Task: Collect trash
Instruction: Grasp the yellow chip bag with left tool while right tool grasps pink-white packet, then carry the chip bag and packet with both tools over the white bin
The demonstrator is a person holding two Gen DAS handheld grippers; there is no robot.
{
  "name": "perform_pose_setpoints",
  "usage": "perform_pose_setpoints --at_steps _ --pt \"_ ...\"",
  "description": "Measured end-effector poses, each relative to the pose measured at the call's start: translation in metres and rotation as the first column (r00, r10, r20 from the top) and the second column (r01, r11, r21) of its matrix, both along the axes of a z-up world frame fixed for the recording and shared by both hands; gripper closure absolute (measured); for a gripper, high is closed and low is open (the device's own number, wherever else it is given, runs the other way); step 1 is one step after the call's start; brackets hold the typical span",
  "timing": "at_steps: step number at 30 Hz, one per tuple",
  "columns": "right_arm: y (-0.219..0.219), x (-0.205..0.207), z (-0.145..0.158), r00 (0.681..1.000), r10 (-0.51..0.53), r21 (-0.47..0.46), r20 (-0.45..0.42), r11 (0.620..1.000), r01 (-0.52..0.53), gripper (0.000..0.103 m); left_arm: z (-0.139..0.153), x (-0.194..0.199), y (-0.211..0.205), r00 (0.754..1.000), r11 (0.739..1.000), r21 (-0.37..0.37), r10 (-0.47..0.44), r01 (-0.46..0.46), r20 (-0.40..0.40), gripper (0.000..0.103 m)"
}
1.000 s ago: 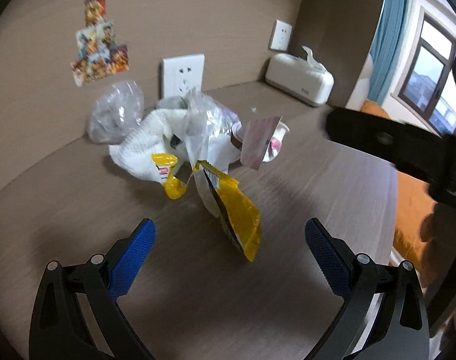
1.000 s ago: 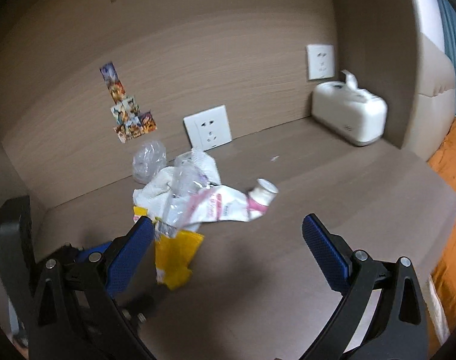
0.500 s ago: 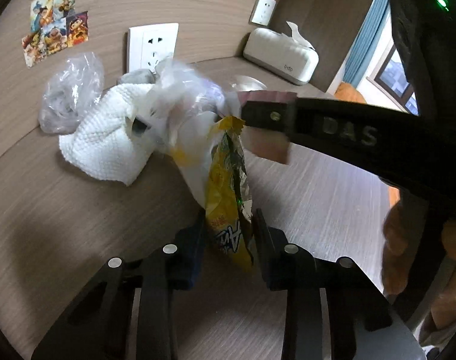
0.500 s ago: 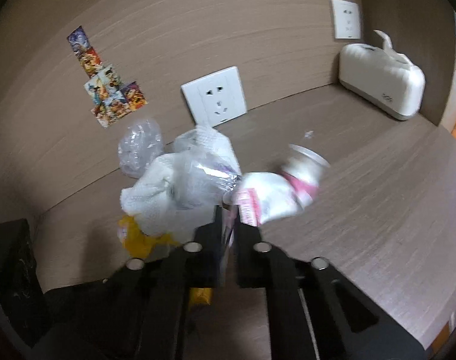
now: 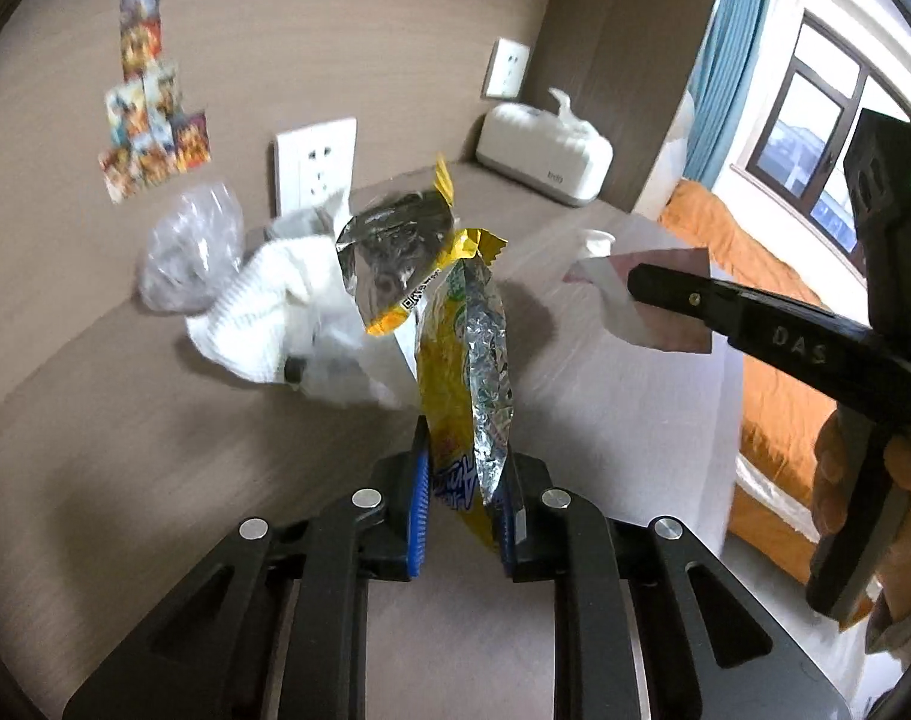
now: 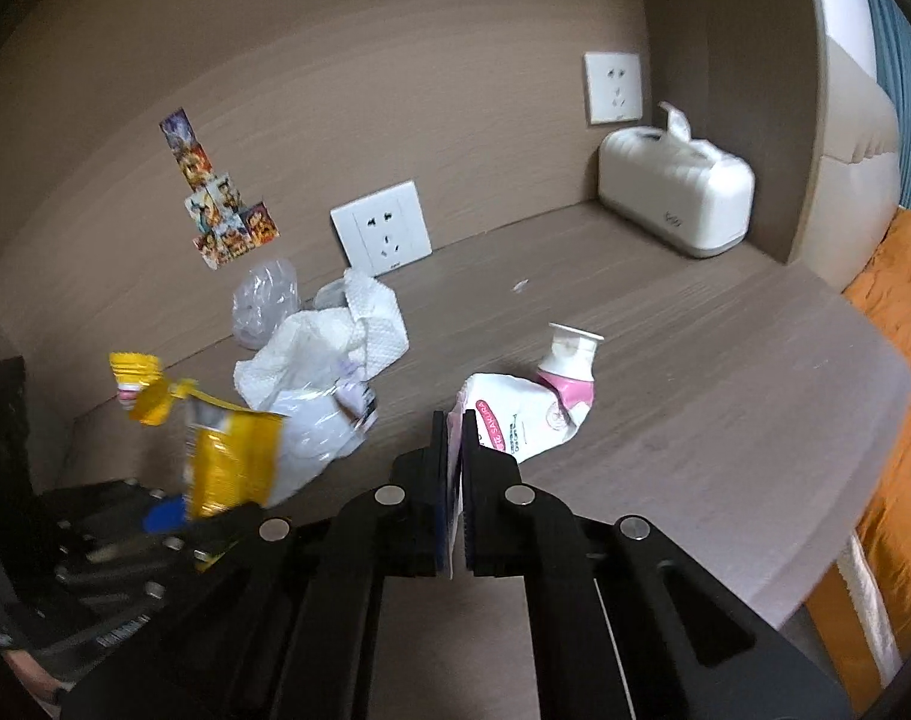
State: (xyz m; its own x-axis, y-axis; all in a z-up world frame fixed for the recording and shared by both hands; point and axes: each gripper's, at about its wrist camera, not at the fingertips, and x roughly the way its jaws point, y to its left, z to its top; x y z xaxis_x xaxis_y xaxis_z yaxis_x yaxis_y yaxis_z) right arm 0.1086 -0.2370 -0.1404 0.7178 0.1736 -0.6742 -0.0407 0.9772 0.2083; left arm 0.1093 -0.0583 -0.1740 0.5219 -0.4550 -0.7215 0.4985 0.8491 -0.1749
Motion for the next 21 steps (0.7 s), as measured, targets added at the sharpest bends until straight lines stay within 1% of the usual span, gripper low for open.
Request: perform_pose_setpoints --at_steps 2,6,9,13,18,21 --pt "-0.008 -0.009 0.005 1.000 -0.004 0.000 0.012 1.000 0.004 0.098 0.015 -0.013 -0.009 0.999 1.000 0.008 -0.017 0.017 0.033 0.086" --pt "-0.023 -0.027 0.015 0.999 -0.013 -0.002 0.032 1.000 0.013 0.098 0.035 -0.037 -0.031 0.994 0.998 0.022 -0.056 0.055 0.091 0.089" --pt "-0.040 -0.045 0.024 0.999 -0.027 -0.010 0.045 1.000 0.027 0.098 0.048 -0.051 -0.051 0.991 0.997 -0.002 -0.082 0.083 0.108 0.089" --pt "-0.071 -0.075 0.036 0.994 -0.084 -0.024 0.069 0.996 0.086 0.098 0.067 -0.073 -0.090 0.976 0.984 -0.025 -0.168 0.174 0.140 0.089" --pt "-0.115 -0.117 0.046 0.980 -0.182 -0.031 0.082 0.982 0.185 0.098 0.068 -0.092 -0.141 0.952 0.959 -0.025 -0.275 0.281 0.136 0.089" --pt "-0.140 -0.140 0.044 0.969 -0.236 -0.036 0.068 0.971 0.238 0.098 0.064 -0.103 -0.167 0.936 0.943 -0.023 -0.327 0.332 0.129 0.089"
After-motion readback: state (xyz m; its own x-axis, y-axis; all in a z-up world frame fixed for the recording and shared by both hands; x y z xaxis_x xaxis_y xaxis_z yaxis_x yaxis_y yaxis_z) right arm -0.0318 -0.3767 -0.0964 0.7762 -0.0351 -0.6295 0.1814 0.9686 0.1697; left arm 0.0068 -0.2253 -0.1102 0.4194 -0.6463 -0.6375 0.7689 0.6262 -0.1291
